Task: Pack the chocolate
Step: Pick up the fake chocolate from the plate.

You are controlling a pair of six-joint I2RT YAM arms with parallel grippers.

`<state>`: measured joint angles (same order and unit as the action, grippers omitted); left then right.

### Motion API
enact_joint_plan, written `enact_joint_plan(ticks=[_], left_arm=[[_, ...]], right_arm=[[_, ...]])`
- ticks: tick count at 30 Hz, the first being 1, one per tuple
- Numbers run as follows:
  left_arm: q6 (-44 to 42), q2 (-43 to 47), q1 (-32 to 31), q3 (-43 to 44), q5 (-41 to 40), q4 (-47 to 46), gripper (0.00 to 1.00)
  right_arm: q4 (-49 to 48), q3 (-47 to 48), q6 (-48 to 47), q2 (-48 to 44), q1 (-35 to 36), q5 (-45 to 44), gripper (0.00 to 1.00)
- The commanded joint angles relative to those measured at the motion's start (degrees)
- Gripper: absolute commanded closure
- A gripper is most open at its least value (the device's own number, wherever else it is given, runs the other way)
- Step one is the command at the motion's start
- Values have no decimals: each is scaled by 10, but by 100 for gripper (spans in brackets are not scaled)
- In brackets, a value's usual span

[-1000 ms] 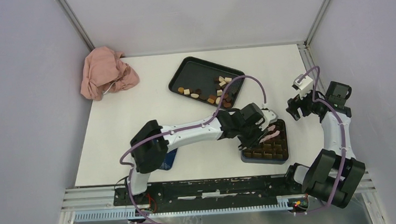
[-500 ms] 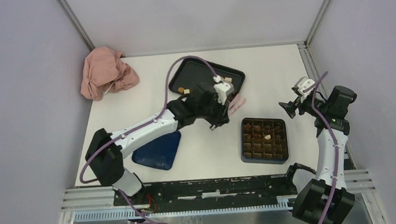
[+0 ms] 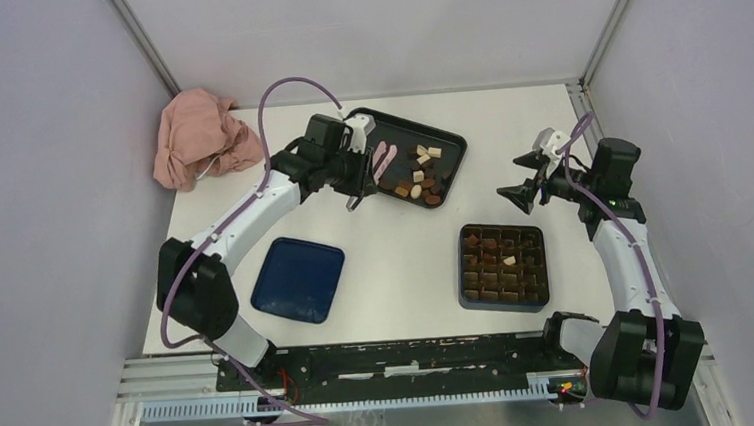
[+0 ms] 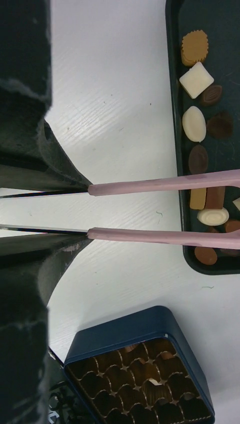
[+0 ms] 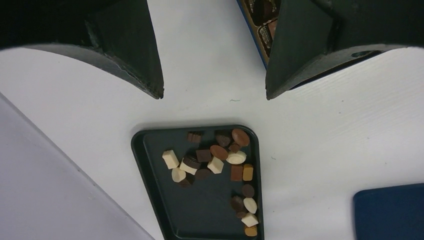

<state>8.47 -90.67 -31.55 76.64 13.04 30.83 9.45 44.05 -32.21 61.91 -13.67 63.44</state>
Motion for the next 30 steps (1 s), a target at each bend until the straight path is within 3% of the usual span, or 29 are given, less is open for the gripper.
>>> enact_joint_plan(ticks=[1, 8, 16, 30], left_arm=[[-35, -42, 11, 48, 46, 32, 61], [-57, -115, 11, 61, 127, -7, 62], [-158, -203, 22, 134, 85, 44, 63], [-281, -302, 30, 228, 126, 96, 63]], right_arm=[[-9, -9, 5, 1, 1, -15, 20], [0, -31, -13, -9, 1, -23, 20], [44, -9, -38, 7, 2, -34, 20], [45, -13, -48, 9, 2, -45, 20]])
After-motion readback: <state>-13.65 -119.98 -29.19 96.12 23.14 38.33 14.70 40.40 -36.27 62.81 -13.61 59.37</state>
